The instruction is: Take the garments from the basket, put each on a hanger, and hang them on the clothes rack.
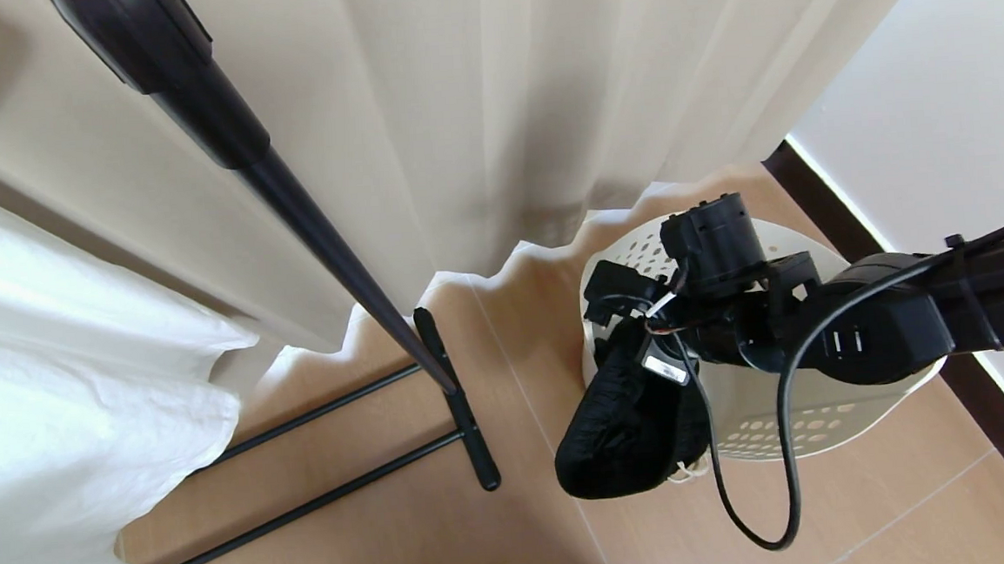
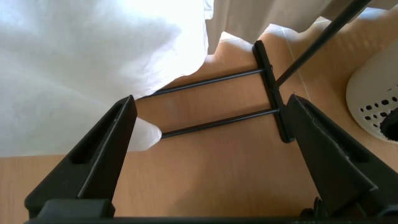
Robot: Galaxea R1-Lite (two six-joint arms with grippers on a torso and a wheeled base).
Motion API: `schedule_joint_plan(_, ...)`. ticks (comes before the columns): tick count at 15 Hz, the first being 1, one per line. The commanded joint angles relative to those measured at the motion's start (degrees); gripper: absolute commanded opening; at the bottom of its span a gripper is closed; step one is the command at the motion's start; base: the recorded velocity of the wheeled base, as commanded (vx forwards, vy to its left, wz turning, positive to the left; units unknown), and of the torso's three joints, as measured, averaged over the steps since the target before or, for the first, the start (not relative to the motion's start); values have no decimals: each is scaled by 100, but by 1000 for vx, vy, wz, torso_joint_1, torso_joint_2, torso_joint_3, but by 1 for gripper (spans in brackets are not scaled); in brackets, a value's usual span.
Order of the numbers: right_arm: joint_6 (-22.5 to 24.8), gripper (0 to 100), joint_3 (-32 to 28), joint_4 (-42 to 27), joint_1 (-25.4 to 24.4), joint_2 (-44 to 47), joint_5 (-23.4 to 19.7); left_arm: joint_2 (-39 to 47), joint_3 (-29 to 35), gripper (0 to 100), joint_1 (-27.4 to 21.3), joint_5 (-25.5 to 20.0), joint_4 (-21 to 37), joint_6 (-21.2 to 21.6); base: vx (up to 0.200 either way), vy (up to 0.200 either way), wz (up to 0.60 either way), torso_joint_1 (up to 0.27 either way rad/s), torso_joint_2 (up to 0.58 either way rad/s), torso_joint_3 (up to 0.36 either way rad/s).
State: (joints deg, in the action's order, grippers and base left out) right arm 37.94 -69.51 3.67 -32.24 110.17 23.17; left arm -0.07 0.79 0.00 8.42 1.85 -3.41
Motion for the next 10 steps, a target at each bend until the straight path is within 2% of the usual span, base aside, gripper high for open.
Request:
schedule_joint_plan(1,-981,0,904,11,-230,-1542,-6,7,0,100,0,1,-1,-1,0,0,0,0,0,0)
schedule_joint_plan(4,-1632,0,1493,2,-423,-3080,-59,7,0,100,0,1,-1,7,0,0,0,0,0,0)
schedule_joint_plan(5,-1676,0,1537,2,-441,-3256,-67,7,0,100,0,1,-1,7,0,0,0,0,0,0)
schedule_joint_plan(7,-2256,0,1748,11,-467,-4012,-94,7,0,100,0,-7,-1,7,0,0,0,0,0,0)
schedule_joint_plan(8,-2370,0,1809,11,-502,-4100,-129,7,0,100,0,1,-1,7,0,0,0,0,0,0)
schedule_joint_plan(9,-2598,0,1959,11,-572,-4328,-340,7,0,100,0,-7,-1,16,0,0,0,0,0,0)
schedule_joint_plan(10,-2607,0,1968,20,-564,-4425,-560,7,0,100,0,-7,-1,7,0,0,0,0,0,0)
